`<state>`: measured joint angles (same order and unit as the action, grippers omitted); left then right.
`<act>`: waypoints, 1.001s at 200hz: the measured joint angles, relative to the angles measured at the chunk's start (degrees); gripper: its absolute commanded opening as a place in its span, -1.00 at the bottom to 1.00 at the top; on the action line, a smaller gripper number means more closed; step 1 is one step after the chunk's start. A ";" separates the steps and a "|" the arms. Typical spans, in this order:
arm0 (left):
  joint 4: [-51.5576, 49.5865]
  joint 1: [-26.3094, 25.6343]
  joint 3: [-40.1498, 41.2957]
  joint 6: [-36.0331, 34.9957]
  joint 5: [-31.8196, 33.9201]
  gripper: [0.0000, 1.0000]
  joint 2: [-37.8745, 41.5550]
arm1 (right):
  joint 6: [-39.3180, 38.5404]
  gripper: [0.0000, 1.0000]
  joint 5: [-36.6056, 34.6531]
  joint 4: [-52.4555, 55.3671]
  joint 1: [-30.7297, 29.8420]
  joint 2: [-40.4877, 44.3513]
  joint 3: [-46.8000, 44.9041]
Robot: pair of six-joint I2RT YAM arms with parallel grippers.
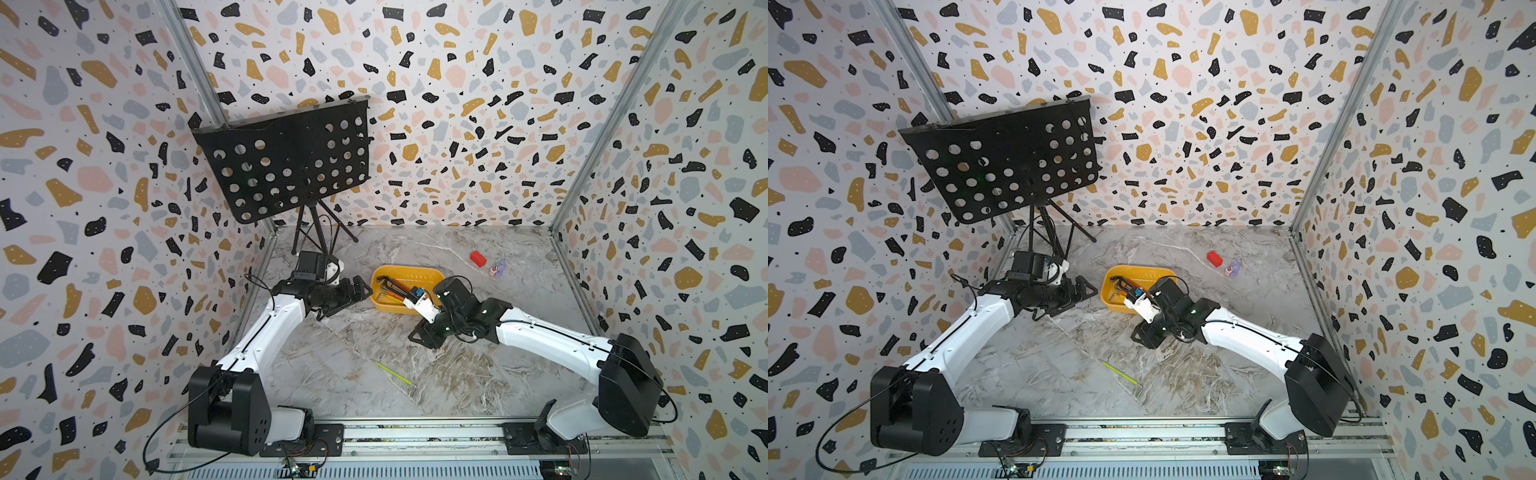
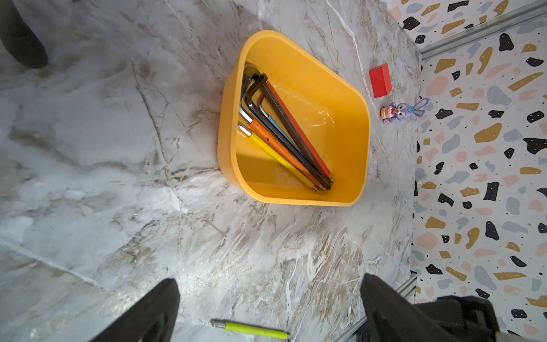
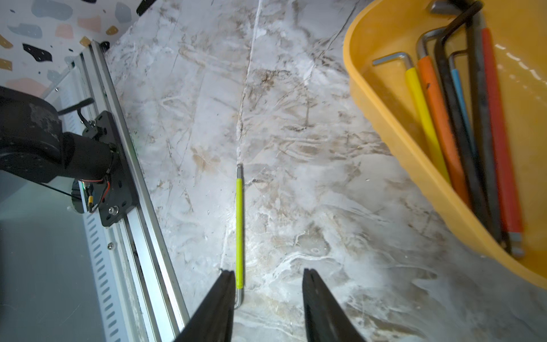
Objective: Put the hex key on the desktop into the storage box
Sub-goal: Pick up the Allen key from the center of the board.
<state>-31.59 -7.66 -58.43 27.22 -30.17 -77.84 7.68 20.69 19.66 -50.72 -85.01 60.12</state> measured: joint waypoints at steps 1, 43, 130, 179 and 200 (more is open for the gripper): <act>0.00 0.00 0.00 0.00 0.02 0.99 -0.04 | 0.07 -0.15 -0.04 0.04 -0.13 -0.07 -0.02; 0.02 0.17 0.00 0.17 0.13 0.99 -0.70 | 3.41 -0.15 -2.60 0.37 -6.38 -5.92 -0.02; 0.24 1.16 0.00 1.01 -1.88 0.99 -2.75 | 5.44 -0.13 -7.76 4.31 -15.43 -14.80 2.89; 0.28 1.25 0.00 1.09 -2.01 0.99 -2.75 | 5.62 -0.17 -10.12 5.57 -16.68 -17.16 6.10; 0.28 1.25 0.00 1.09 -2.16 0.99 -2.75 | 6.01 -0.17 -11.67 5.70 -16.96 -18.95 6.58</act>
<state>-31.31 -6.42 -58.43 28.32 -32.34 -80.60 13.69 9.02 25.36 -67.68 -103.96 66.70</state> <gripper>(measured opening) 0.996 0.417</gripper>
